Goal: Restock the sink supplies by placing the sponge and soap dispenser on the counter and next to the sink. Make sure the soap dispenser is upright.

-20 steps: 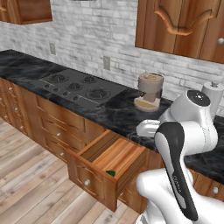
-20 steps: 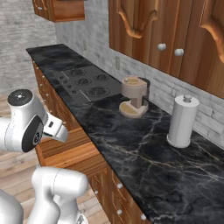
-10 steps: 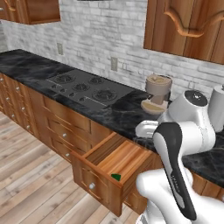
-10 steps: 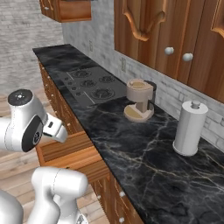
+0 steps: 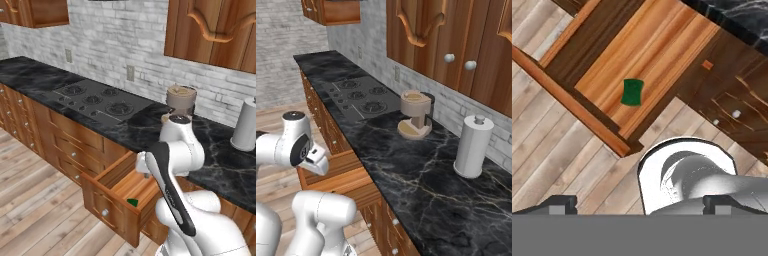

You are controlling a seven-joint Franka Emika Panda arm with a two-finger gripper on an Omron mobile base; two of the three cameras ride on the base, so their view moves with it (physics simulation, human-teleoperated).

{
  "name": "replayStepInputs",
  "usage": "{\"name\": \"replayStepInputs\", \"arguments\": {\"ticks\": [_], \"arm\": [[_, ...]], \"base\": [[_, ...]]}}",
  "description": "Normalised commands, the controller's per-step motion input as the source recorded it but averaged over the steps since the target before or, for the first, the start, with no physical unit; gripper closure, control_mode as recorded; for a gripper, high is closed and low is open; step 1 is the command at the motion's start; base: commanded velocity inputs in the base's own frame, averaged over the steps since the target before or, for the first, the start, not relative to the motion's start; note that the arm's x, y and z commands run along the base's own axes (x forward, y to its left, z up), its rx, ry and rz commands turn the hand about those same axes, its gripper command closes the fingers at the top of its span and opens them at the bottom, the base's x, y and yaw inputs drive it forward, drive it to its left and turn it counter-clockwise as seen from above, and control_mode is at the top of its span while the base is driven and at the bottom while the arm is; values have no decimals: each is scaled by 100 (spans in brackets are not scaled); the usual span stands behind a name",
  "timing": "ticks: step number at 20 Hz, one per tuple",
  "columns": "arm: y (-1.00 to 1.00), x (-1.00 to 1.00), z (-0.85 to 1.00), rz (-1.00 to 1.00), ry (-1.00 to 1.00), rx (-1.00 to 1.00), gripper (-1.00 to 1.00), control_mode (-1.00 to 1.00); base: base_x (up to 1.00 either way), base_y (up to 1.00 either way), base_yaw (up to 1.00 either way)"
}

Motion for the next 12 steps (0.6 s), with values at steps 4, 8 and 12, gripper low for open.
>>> {"name": "replayStepInputs", "arguments": {"ticks": [4,8,12], "arm": [[7,52,-75,0,27,0,-100,-100],[0,63,-60,0,7,0,-100,-100],[12,69,-68,-1,2,0,-100,-100]], "base": [[0,0,0],[0,0,0],[0,0,0]]}}
